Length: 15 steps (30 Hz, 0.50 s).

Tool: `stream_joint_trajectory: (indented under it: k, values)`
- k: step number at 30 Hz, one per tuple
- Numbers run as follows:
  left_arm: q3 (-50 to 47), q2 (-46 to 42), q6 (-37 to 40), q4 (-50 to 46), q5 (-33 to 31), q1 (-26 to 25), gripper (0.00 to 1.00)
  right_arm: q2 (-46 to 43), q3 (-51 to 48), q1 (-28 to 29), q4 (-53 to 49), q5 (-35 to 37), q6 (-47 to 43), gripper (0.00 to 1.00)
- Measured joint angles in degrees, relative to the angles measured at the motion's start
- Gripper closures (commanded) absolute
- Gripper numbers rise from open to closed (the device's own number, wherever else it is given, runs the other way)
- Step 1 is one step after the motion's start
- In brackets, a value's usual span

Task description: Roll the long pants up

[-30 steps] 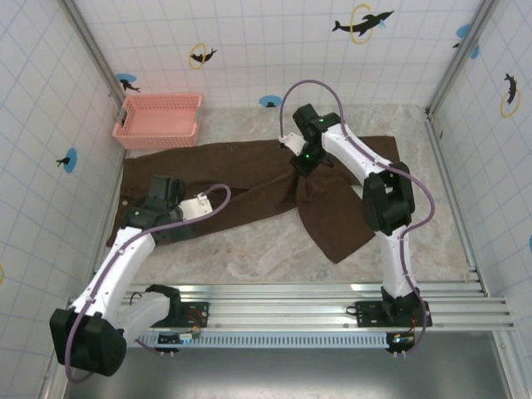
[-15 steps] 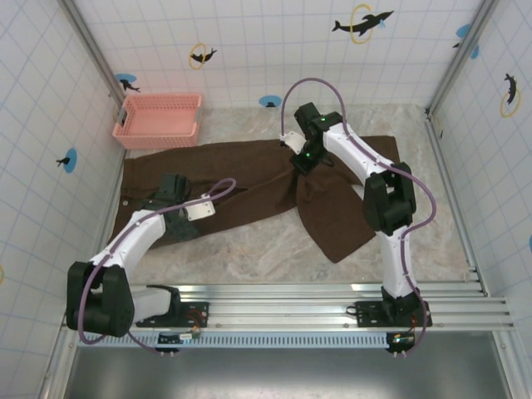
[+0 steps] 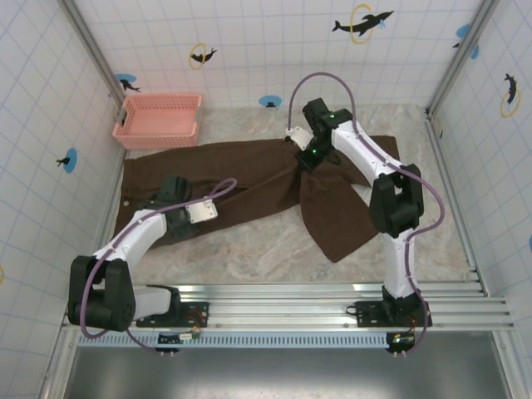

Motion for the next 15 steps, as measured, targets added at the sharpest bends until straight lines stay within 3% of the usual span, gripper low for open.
stream_joint_trajectory:
  k: [7, 15]
  values:
    - [8.7, 3.65, 0.09, -0.5, 0.09, 1.95, 1.0, -2.93, -2.16, -1.49, -0.02, -1.53, -0.15, 0.95]
    - [27.43, 12.28, 1.38, -0.39, -0.42, 3.96, 1.0, -3.78, -2.16, -2.8, -0.11, -1.73, -0.76, 0.94]
